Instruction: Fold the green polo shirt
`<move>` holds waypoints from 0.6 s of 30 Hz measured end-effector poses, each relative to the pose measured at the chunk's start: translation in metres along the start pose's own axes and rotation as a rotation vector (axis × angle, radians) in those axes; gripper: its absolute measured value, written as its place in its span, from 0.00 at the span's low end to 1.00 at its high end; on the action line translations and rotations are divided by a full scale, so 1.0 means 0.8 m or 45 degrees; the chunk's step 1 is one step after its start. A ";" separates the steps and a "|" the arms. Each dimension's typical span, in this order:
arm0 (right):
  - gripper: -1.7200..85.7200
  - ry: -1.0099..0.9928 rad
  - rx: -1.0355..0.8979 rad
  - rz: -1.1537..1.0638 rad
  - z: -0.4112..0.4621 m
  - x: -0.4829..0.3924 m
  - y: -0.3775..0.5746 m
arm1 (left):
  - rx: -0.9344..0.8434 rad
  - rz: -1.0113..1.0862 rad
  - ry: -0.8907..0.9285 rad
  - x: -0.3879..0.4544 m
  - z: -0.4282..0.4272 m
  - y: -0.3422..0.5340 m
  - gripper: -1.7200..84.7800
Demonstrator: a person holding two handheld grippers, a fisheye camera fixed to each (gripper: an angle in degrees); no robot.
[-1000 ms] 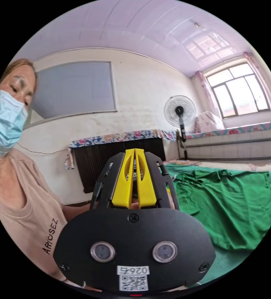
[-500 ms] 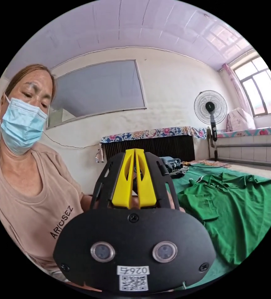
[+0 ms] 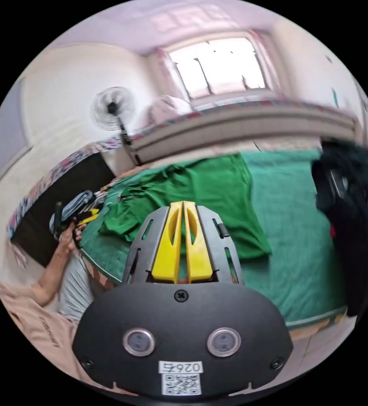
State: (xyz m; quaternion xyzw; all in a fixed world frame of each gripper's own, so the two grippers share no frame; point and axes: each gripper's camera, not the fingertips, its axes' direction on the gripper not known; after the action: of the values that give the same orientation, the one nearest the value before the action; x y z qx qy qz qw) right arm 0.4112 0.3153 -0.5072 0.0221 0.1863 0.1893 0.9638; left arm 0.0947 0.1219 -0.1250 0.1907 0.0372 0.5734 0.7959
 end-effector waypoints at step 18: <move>0.09 0.284 -0.173 0.529 0.197 0.048 -0.224 | -0.124 -0.271 0.446 -0.113 0.100 0.043 0.01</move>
State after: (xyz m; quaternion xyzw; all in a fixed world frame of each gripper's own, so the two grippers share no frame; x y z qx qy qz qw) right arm 0.5662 0.1680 -0.3942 -0.0259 0.2698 0.3970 0.8769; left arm 0.0557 0.0265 -0.0533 0.0443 0.1673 0.5116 0.8416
